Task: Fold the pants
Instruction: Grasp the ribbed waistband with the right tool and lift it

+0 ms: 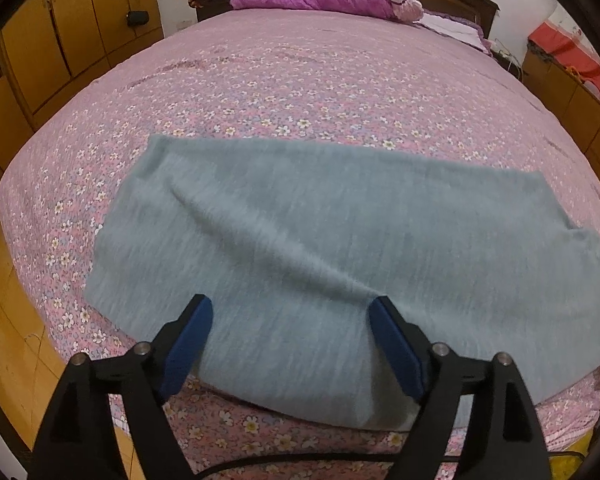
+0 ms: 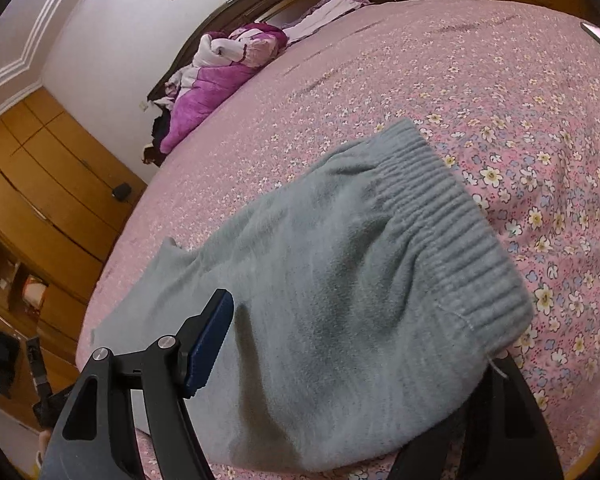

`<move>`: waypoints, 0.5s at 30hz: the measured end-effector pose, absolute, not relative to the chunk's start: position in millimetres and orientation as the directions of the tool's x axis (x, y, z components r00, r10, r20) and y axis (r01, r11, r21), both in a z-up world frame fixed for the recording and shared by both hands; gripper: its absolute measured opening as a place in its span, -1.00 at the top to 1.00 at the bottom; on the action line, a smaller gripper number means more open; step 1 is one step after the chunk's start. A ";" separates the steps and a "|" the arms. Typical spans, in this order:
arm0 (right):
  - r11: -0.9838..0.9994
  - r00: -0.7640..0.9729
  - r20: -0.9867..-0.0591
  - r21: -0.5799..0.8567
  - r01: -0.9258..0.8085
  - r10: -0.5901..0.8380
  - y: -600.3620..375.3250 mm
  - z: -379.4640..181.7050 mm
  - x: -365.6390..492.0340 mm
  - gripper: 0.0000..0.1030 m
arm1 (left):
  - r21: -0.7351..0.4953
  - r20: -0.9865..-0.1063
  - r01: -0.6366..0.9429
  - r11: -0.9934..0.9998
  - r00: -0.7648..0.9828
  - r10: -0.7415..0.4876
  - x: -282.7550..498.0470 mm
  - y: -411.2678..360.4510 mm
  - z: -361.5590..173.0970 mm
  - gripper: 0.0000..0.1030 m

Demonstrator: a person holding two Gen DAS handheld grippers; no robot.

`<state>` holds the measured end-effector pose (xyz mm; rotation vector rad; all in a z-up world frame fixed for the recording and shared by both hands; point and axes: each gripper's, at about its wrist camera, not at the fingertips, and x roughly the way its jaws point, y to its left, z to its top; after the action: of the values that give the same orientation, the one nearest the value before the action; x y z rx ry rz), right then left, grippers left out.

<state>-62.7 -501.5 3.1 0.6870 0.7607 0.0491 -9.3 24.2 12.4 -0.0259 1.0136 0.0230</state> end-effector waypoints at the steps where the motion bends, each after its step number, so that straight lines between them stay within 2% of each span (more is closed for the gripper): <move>1: 0.777 0.740 -0.610 0.599 0.195 0.284 -502.5 2.8 -63.7 -0.25 | -0.012 -0.849 -0.031 0.999 0.529 0.006 -9.9 25.2 12.7 -0.65; 3: 0.768 0.748 -0.600 0.608 0.199 0.282 -505.4 2.2 -66.3 -0.17 | -0.014 -0.849 -0.025 1.000 0.528 0.001 -11.0 25.3 14.0 -0.65; 5: 0.756 0.751 -0.599 0.618 0.215 0.276 -509.3 1.6 -68.6 -0.02 | -0.023 -0.850 -0.015 1.000 0.526 -0.011 -12.6 24.4 16.2 -0.65; 7: 0.734 0.751 -0.603 0.634 0.244 0.271 -515.0 0.3 -71.9 0.33 | -0.037 -0.849 -0.001 0.999 0.528 -0.030 -15.8 24.0 19.9 -0.65; 10: 0.696 0.759 -0.582 0.674 0.248 0.294 -521.8 0.6 -75.8 0.66 | -0.031 -0.845 0.019 0.999 0.533 -0.037 -20.0 19.1 25.7 -0.65; 13: 0.720 0.768 -0.573 0.658 0.223 0.286 -518.2 10.1 -78.3 0.81 | -0.011 -0.844 0.034 0.999 0.535 -0.028 -23.6 14.1 32.3 -0.65; 15: 0.744 0.776 -0.566 0.638 0.200 0.277 -514.2 19.0 -80.1 0.84 | -0.006 -0.838 0.037 0.999 0.545 -0.025 -26.2 12.7 37.3 -0.65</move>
<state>-80.1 -514.2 19.0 0.7466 0.6972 0.0465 -26.2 12.7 37.3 0.0134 0.9940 -0.0370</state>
